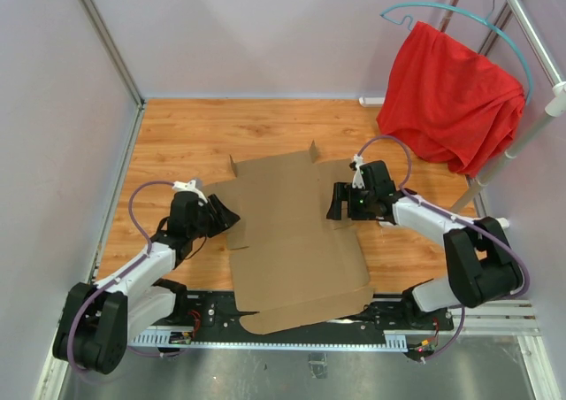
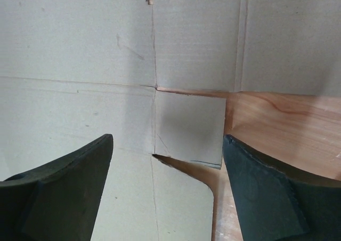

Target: Fold the paper box

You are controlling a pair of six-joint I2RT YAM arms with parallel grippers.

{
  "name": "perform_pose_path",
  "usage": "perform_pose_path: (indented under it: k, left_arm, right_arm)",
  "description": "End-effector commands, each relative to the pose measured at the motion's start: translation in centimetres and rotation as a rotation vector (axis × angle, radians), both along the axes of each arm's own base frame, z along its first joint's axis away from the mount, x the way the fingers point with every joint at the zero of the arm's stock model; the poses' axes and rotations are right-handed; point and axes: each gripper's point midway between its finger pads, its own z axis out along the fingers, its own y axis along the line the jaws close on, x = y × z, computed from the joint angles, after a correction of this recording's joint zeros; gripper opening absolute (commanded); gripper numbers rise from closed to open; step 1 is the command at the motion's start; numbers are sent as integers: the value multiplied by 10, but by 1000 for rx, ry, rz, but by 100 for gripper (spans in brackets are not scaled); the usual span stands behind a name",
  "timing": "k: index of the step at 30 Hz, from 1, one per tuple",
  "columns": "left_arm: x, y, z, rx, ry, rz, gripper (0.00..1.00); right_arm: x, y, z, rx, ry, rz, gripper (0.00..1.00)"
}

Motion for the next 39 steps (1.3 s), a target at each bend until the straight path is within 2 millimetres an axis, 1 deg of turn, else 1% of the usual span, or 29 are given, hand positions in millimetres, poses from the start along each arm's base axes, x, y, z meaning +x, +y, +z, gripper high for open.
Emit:
perform_pose_path:
  k: [1,6,10,14,19,23,27,30,32,34,39]
  left_arm:
    - [2,-4,3,-10,-27,-17,51]
    - [1,-5,-4,-10,-14,-25,51]
    - [-1,-6,-6,-18,-10,-30,50]
    - [-1,-5,-6,-9,-12,-28,50]
    - [-2,-3,-7,-2,-13,-26,49]
    - [-3,-4,-12,-2,-3,-28,49]
    - [-5,-4,-21,-6,13,-30,49]
    - [1,-7,-25,-16,6,-31,48]
    - [8,-11,-28,-15,14,-44,47]
    - [16,-17,-32,-13,30,-66,47]
    - [35,-37,-50,-5,92,-128,46]
  right_arm:
    - [-10,9,15,43,-3,20,84]
    - [-11,20,28,65,-31,46,83]
    - [-13,30,28,70,-31,79,82]
    - [-16,47,29,67,-33,120,81]
    - [-19,70,35,59,-52,178,80]
    - [-22,87,38,60,-59,212,80]
    - [-24,103,35,66,-56,249,80]
    - [-25,116,32,77,-45,271,79]
    - [-25,119,26,71,-33,274,78]
    - [-25,123,22,67,-23,279,76]
    - [-22,127,18,66,-17,287,76]
